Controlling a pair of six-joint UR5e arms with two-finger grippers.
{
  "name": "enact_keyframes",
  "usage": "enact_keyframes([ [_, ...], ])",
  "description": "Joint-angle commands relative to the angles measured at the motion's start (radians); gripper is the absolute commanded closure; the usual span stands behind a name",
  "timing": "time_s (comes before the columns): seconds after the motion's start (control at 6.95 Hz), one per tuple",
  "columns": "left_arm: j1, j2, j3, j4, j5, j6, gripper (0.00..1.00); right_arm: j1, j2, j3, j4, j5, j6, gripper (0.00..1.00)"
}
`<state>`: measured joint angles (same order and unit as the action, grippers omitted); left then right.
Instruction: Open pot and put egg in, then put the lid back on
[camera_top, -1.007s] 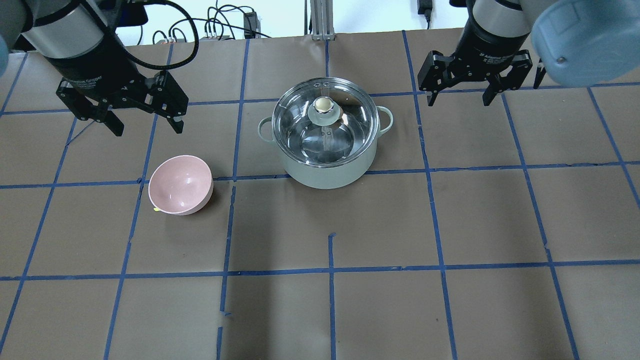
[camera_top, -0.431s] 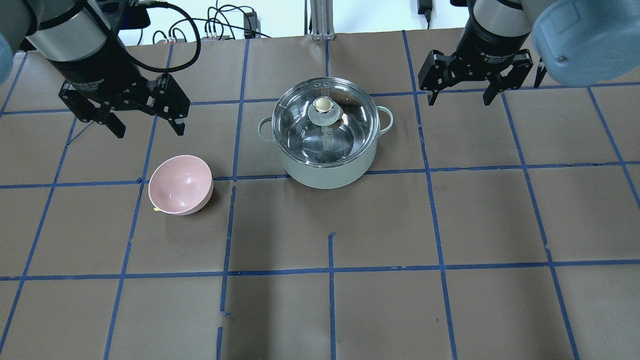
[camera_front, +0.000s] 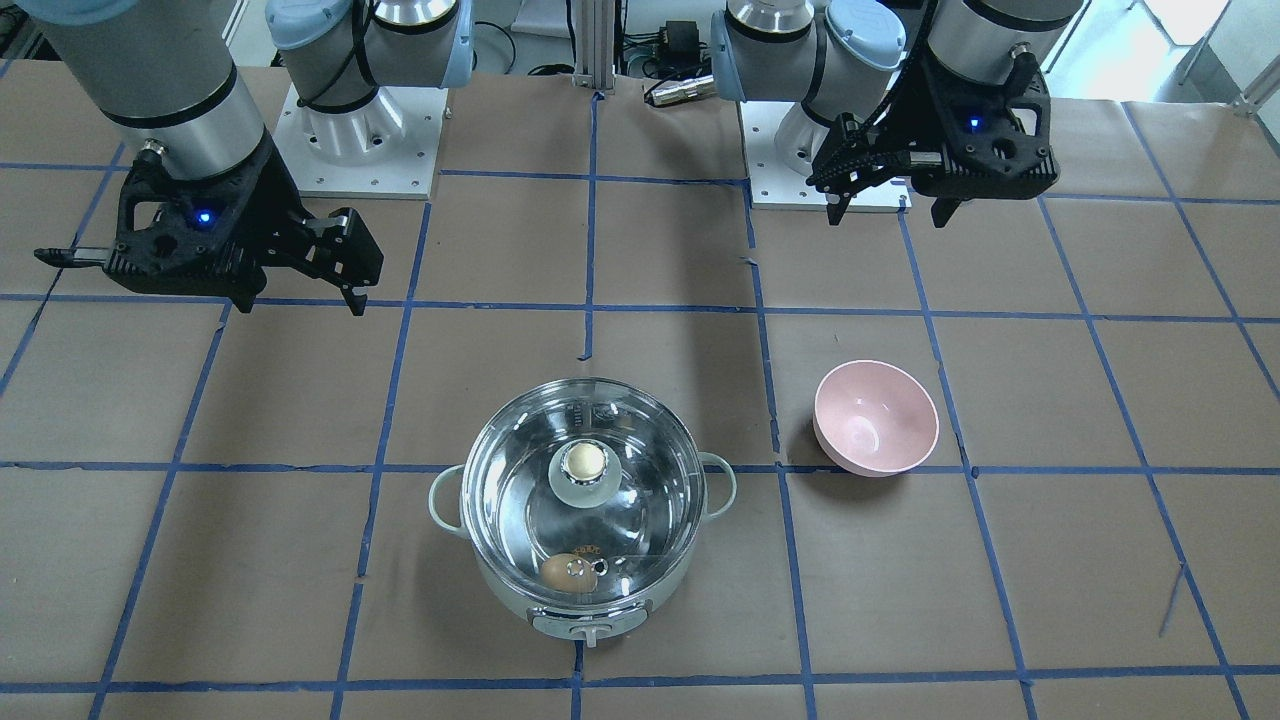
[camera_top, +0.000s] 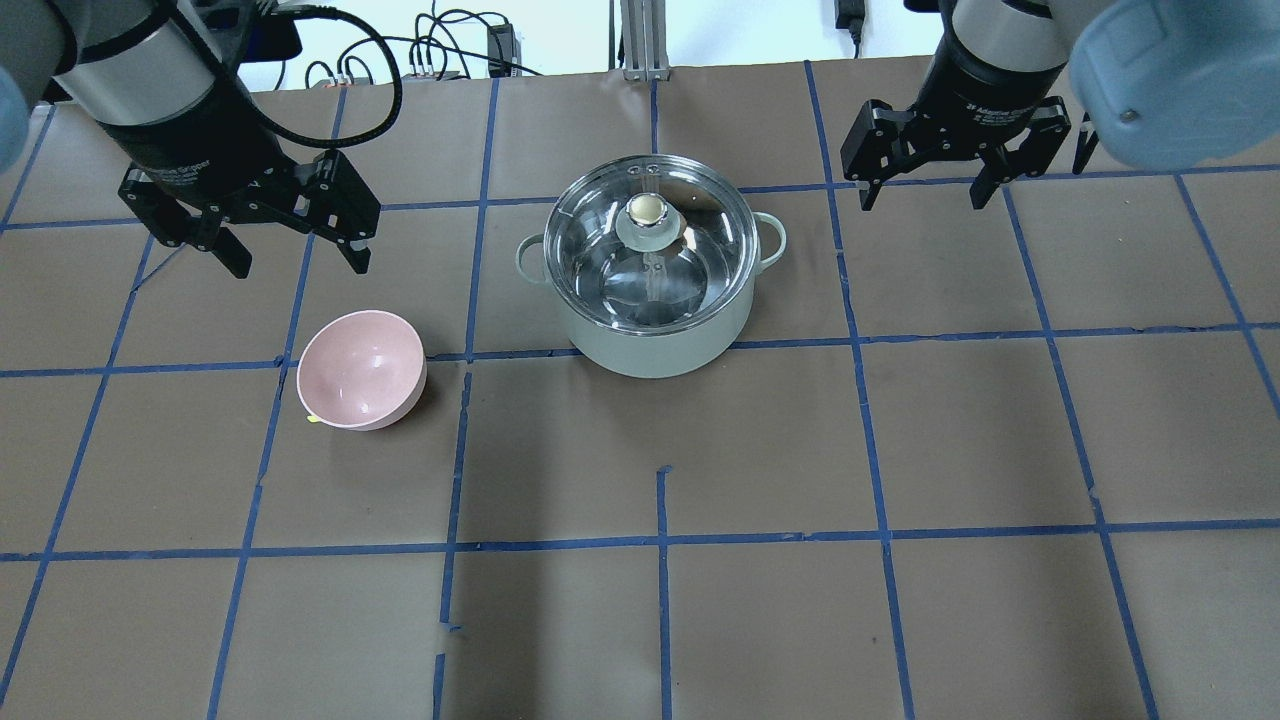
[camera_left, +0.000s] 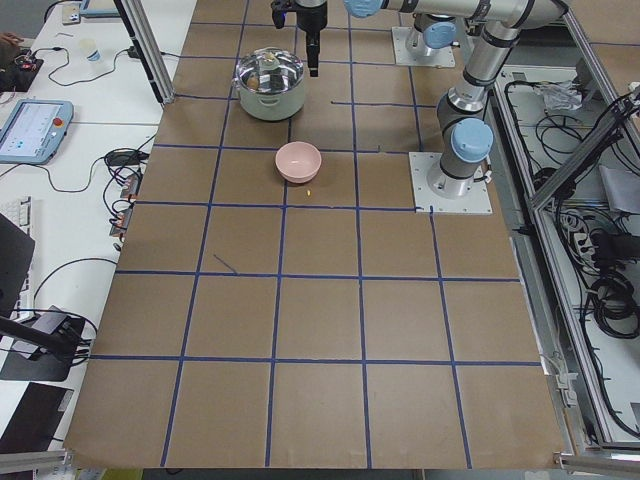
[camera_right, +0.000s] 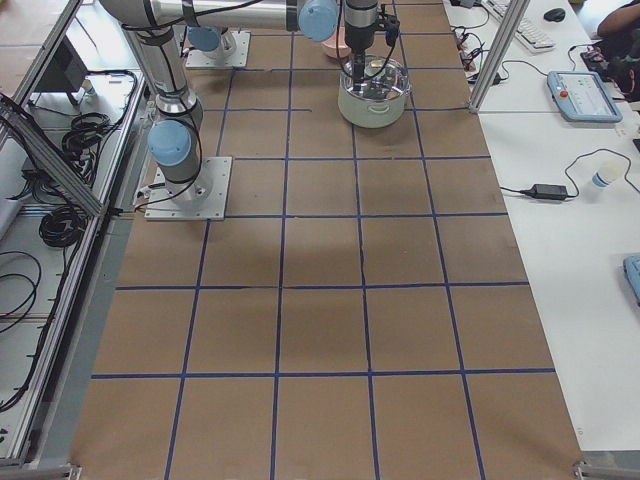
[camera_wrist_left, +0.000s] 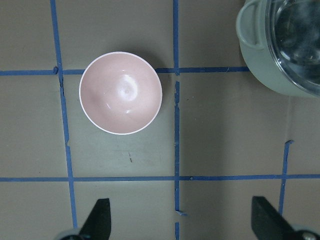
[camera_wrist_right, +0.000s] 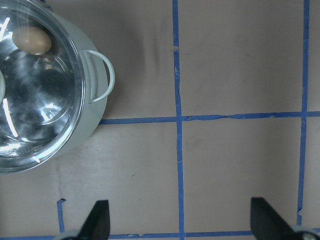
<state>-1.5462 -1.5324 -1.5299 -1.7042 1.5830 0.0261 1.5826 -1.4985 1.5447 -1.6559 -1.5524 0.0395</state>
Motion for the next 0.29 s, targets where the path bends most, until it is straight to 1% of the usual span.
enact_keyframes([
  [0.0, 0.000, 0.000, 0.001, 0.002, 0.000, 0.003, 0.00, 0.002, 0.000, 0.000, 0.001, 0.000, -0.001, 0.00],
  [0.14, 0.001, 0.000, 0.001, 0.002, -0.001, 0.003, 0.00, 0.002, 0.001, 0.000, -0.001, 0.000, -0.001, 0.00],
])
